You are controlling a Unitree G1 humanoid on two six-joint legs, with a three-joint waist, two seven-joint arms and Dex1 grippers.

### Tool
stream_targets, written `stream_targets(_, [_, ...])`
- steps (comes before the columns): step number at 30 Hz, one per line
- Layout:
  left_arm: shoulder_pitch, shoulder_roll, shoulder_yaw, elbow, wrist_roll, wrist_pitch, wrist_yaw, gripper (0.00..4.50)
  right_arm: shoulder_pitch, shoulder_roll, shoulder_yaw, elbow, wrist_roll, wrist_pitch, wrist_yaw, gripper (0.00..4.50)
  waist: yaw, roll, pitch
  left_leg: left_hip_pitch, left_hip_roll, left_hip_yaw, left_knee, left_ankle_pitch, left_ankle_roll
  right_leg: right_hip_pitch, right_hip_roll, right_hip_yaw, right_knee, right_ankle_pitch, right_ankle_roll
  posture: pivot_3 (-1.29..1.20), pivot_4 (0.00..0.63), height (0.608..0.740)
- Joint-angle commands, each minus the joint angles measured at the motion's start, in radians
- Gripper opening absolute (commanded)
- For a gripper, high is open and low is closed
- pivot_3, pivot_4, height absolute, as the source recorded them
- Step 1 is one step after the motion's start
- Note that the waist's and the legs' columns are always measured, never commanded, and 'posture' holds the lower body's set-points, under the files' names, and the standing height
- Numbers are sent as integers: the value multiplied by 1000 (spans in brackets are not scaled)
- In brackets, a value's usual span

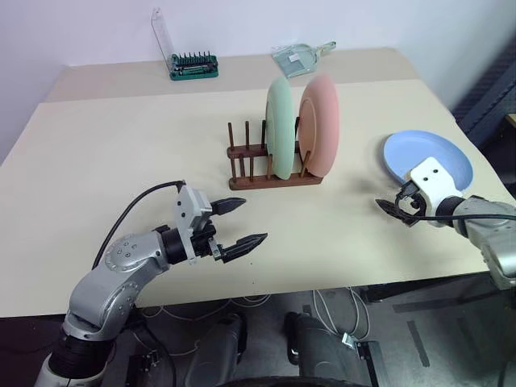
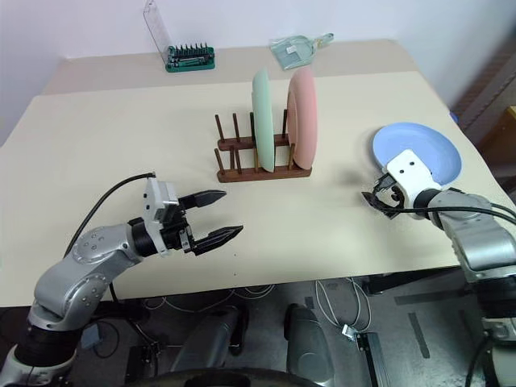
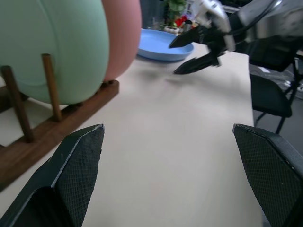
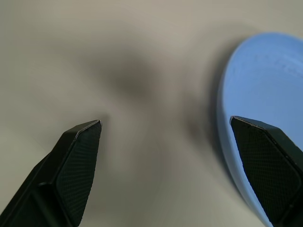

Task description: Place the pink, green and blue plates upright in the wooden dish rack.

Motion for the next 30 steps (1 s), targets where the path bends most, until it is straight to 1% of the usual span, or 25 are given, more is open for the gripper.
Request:
stream_targets(1, [-6,-2,1,-41,-6,2,9,4500,-49,41,4,110,-97,-96,-33,4201,5,0,0,0,0,0,0,0,0,0,0,0,0,0,0,0,150,740])
stream_targets(3, [-3,-5,4,-51,-10,10,22,4500,-67,60,12,168,-139,-131,-42,3549,6,0,0,0,0,0,0,0,0,0,0,0,0,0,0,0,150,740])
stream_targets(4, [0,-5,7,-57,-14,15,28,4500,-74,65,15,188,-156,-147,-43,3148,6,0,0,0,0,0,0,0,0,1,0,0,0,0,0,0,150,740])
stream_targets(5, [3,-5,9,-62,-17,19,33,4500,-80,72,13,206,-167,-161,-40,2563,7,0,0,0,0,0,0,0,0,1,0,0,0,0,0,0,150,740])
stream_targets(10, [7,-4,15,-76,-25,31,45,4500,-103,97,1,265,-209,-203,-37,27,7,0,0,1,-1,0,1,0,0,2,0,0,0,1,1,0,150,740])
stream_targets(14, [5,-3,16,-78,-28,34,48,4500,-109,111,-10,279,-232,-217,-38,27,6,-1,0,7,0,0,1,0,0,7,0,0,0,1,1,0,150,740])
stream_targets(17, [0,-2,16,-75,-31,35,50,4500,-112,116,-17,271,-255,-229,-53,27,6,-1,0,7,0,0,1,0,0,8,0,0,1,0,1,0,150,740])
stream_targets(22, [-4,-1,16,-67,-34,31,48,4500,-151,83,-59,182,-297,-270,-91,27,5,0,0,8,0,0,1,0,0,8,0,0,1,1,1,0,150,740])
stream_targets(26, [-2,-2,17,-63,-33,29,48,4500,-271,99,-144,52,-238,-266,-113,27,1,2,1,8,0,1,1,0,0,7,0,1,1,1,1,0,150,740])
stream_targets(30, [0,-11,11,-60,-30,26,52,4500,-476,179,-219,-74,-103,-217,-125,27,-3,3,1,8,1,2,1,0,0,6,1,1,2,1,1,0,150,740])
